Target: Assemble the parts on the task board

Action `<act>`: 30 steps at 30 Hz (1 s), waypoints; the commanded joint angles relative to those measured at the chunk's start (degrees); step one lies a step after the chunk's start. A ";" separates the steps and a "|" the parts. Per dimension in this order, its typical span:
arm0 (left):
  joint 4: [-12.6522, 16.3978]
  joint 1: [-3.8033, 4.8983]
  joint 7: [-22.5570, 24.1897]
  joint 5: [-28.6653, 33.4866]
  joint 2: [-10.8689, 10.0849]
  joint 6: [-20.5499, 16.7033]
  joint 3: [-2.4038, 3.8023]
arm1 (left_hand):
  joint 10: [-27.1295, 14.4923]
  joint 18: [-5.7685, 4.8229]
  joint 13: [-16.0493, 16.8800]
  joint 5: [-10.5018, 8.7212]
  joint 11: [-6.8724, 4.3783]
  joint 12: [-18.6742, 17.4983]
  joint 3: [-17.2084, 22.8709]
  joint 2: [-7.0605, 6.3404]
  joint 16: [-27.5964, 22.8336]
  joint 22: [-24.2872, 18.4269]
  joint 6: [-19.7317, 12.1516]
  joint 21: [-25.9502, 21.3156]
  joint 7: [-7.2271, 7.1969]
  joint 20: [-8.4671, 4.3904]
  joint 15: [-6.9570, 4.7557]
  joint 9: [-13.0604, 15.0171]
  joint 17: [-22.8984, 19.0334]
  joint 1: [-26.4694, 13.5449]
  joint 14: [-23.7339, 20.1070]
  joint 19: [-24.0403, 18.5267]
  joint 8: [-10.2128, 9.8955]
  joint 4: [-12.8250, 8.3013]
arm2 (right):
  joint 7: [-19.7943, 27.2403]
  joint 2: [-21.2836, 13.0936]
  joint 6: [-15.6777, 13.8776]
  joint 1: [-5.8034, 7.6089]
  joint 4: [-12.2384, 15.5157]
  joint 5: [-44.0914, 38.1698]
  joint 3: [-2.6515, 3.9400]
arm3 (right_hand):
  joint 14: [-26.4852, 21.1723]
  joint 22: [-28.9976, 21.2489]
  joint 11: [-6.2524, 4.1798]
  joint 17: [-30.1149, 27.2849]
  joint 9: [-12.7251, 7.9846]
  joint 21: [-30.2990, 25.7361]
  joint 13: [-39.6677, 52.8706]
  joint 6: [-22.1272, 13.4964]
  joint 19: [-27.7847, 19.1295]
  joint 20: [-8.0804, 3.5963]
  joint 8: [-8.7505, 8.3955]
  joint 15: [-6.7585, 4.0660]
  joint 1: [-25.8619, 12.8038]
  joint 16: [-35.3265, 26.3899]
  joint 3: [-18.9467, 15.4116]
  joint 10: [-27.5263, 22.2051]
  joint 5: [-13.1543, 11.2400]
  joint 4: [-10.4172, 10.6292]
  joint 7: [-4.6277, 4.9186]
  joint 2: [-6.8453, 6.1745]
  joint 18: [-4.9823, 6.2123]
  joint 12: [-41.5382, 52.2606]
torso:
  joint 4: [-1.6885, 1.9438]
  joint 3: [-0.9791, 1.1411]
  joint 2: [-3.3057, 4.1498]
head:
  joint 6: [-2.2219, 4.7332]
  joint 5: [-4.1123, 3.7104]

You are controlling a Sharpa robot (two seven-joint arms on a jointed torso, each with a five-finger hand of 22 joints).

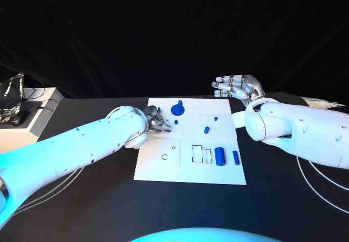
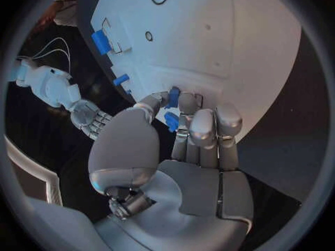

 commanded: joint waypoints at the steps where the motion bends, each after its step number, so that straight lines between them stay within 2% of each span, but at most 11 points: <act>1: -0.19 -0.35 -0.47 1.54 0.55 1.89 -0.25 | 0.39 -0.39 -0.22 -0.20 -0.17 0.46 3.54 2.94 0.32 0.16 0.67 -0.23 -0.25 0.00 -0.13 0.07 0.13 2.43 0.33 0.32 -0.27 -4.08 | 0.52 0.04 0.81 -0.03 -0.01 -0.16 0.02 | -0.39 -0.07 -0.06 -0.07 -0.05 0.22 -0.08 0.31 -0.45 0.03 -0.25 -0.01 0.14 -0.19 0.17 0.35 0.13 0.21 0.20 0.20 -0.45 -0.39 | -0.04 0.03 -0.02 | -0.03 0.02; 11: -0.51 -0.32 -0.64 2.57 1.05 2.01 -0.25 | 0.71 -0.40 -0.59 -0.01 -0.33 0.62 3.33 2.86 0.24 0.27 1.00 -0.39 -0.39 -0.03 -0.23 0.14 -0.30 2.82 0.38 0.39 -0.30 -4.21 | 0.61 0.04 0.84 -0.06 -0.01 -0.16 0.02 | -0.40 -0.08 -0.04 -0.07 -0.05 0.20 -0.07 0.29 -0.48 0.04 -0.24 0.00 0.13 -0.19 0.23 0.35 0.39 0.16 0.23 0.16 -0.46 -0.39 | 0.01 -0.01 -0.02 | -0.03 0.09; 18: -0.77 -0.30 -0.93 2.40 1.39 1.39 -0.25 | 0.95 -0.38 -1.32 0.21 -0.32 0.72 6.28 2.15 0.56 0.90 1.25 -0.48 -0.25 -0.09 -0.27 0.55 -0.66 2.82 0.35 0.71 -0.35 -5.11 | 0.65 0.04 0.84 -0.08 0.06 -0.15 0.02 | -0.40 -0.08 -0.04 -0.07 -0.05 0.21 -0.07 0.32 -0.48 0.04 -0.24 0.00 0.10 -0.18 0.33 0.34 0.67 0.09 0.25 0.18 -0.46 -0.39 | -0.03 -0.04 0.00 | 0.03 0.06; 30: -1.80 0.21 -1.44 1.67 1.88 1.46 -0.24 | 1.08 -0.43 -1.14 0.33 -0.38 0.93 7.77 1.92 0.80 1.73 1.52 -0.25 -0.27 -0.09 -0.26 1.02 -0.92 2.53 0.35 1.25 -0.10 -5.82 | 0.53 0.11 0.94 -0.14 -0.06 -0.15 0.02 | -0.45 -0.08 -0.04 -0.08 -0.05 0.20 -0.07 0.31 -0.50 0.05 -0.25 0.01 0.06 -0.20 0.38 0.34 0.81 0.07 0.26 0.16 -0.46 -0.39 | -0.03 -0.04 0.09 | 0.13 -0.02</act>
